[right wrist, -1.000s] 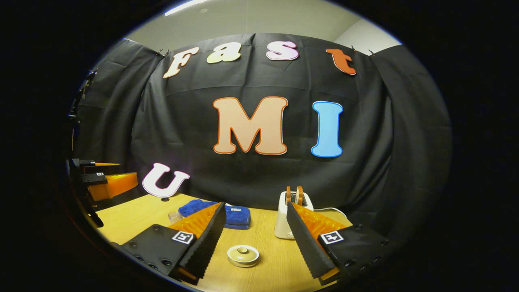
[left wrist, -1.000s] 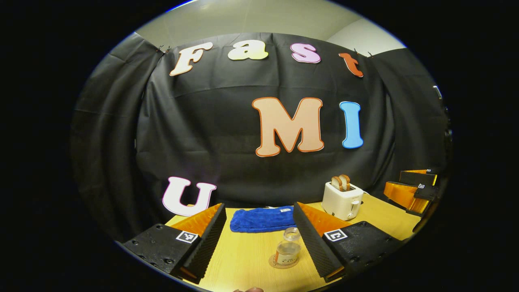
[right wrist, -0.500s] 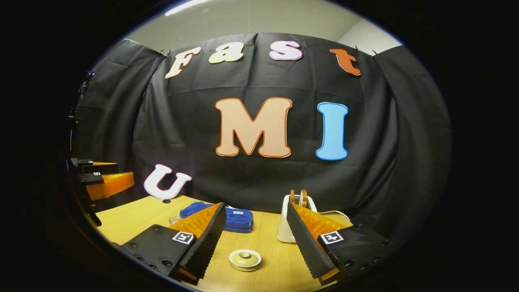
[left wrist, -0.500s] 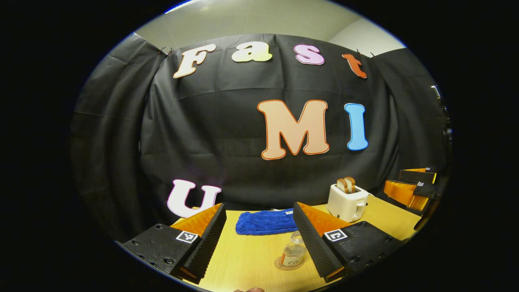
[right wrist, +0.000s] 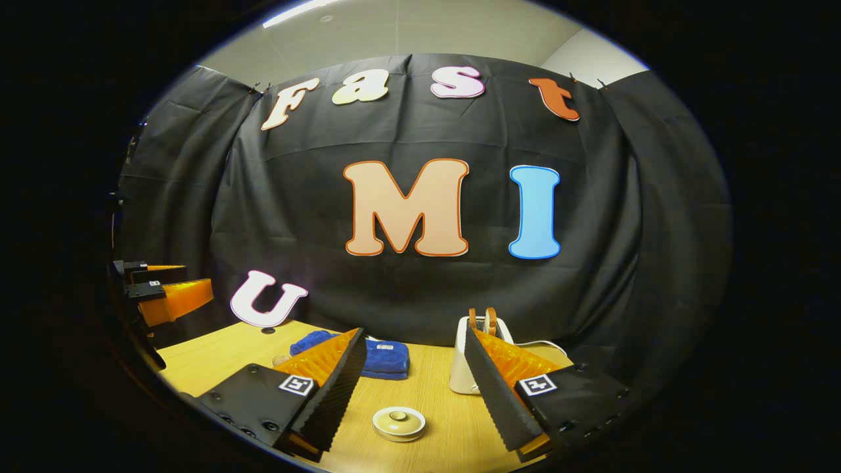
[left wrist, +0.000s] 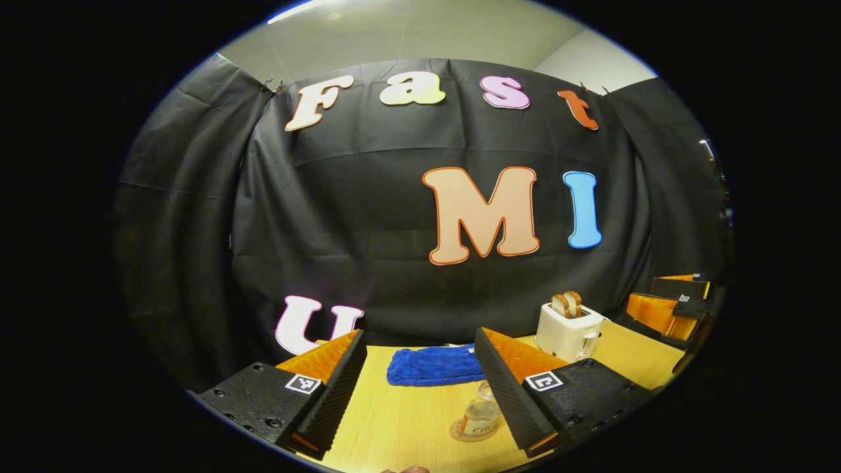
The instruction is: Open the teacup lid with one hand, grasp the water bottle and pour water into the teacup with the other hand; after pouring, place the water bottle on the coaster and then close the teacup lid.
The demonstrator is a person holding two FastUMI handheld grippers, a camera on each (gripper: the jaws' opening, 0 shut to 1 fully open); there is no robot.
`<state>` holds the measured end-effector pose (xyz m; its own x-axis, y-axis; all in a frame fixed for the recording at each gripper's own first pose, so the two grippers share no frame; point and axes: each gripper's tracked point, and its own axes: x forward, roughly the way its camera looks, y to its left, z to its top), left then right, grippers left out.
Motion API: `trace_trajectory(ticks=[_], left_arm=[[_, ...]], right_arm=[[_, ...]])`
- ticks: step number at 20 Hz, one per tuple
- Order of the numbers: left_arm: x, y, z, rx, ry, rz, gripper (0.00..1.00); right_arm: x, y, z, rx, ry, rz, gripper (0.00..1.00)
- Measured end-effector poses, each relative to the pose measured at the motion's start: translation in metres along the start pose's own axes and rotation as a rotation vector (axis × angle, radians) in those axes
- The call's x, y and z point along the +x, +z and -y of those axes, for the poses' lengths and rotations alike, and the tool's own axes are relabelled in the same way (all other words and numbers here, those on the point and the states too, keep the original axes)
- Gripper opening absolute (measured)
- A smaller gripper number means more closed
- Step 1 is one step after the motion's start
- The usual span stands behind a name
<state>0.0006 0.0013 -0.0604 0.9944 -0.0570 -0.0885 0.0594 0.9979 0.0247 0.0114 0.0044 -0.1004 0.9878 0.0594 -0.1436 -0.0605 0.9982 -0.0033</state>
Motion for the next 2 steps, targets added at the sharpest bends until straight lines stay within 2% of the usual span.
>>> trace_trajectory(ticks=[2], left_arm=[[0.0001,-0.0011,-0.0005,-0.004,0.001,-0.004,0.99]], right_arm=[[-0.0012,-0.0021,-0.0012,0.005,0.0,-0.006,0.99]])
